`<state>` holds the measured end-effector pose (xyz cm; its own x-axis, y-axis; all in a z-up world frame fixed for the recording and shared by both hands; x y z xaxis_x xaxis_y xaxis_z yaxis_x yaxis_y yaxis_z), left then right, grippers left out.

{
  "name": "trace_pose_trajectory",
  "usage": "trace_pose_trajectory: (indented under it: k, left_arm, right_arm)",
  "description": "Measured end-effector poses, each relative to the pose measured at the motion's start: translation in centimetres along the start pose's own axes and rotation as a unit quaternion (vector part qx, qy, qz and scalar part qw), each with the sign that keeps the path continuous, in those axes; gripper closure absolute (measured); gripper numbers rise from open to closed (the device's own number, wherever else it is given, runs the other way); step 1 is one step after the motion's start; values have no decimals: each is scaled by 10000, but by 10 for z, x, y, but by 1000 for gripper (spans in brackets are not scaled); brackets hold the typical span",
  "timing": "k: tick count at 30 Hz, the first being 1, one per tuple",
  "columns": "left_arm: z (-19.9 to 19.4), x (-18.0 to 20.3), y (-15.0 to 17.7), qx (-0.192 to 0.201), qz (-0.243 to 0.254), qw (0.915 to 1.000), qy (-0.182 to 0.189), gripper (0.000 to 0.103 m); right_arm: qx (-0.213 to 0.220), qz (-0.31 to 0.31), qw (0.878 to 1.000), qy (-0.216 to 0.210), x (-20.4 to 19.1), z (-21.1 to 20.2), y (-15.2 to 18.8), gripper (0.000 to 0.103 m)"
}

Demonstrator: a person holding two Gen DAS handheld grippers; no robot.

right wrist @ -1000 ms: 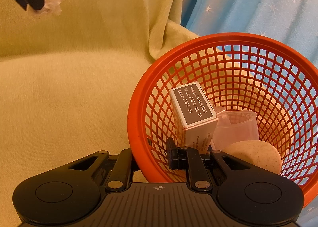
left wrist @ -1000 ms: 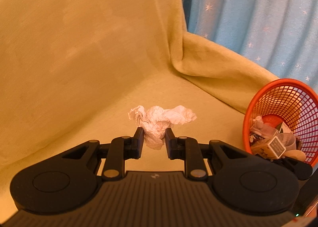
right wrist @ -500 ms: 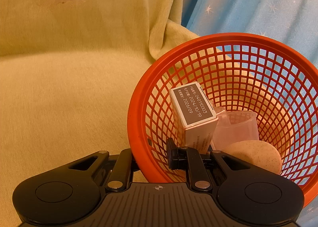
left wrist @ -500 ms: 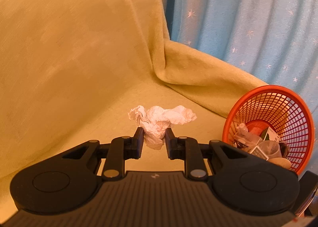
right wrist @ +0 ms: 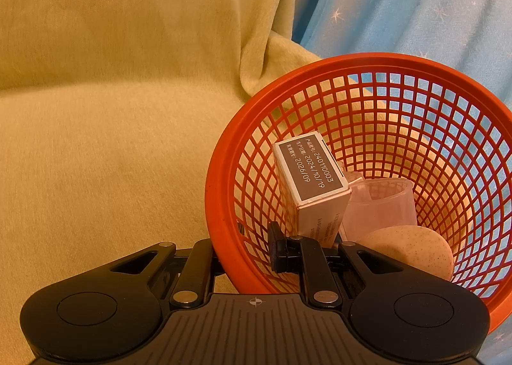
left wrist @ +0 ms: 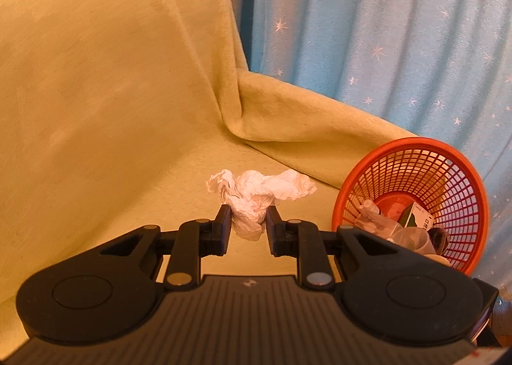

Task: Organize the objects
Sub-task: 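Carry the tissue with the left tool over the red basket and release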

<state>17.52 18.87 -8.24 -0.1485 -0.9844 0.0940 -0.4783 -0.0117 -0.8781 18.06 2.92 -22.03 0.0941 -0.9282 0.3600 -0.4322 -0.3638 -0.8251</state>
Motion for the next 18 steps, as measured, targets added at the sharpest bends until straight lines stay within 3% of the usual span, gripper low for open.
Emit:
trace_pose_trajectory:
  k: [18]
  left_arm:
    - [2, 37, -12, -2, 304, 9987, 414, 84]
  right_arm:
    - [1, 2, 10000, 0, 0, 0, 0, 91]
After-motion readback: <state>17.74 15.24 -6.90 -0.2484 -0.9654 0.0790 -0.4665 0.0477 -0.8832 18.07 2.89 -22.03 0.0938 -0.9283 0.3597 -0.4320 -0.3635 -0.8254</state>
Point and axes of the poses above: each gripper's, at about its wrist camera, not at the fingertips, and z roughly the way its jaws point, x to its right, y to its underside, the point moved 7 cm from there along z, roughly the way its jaws point, and after that the axes turned 12 degrees about x, right-handed, at the moved point
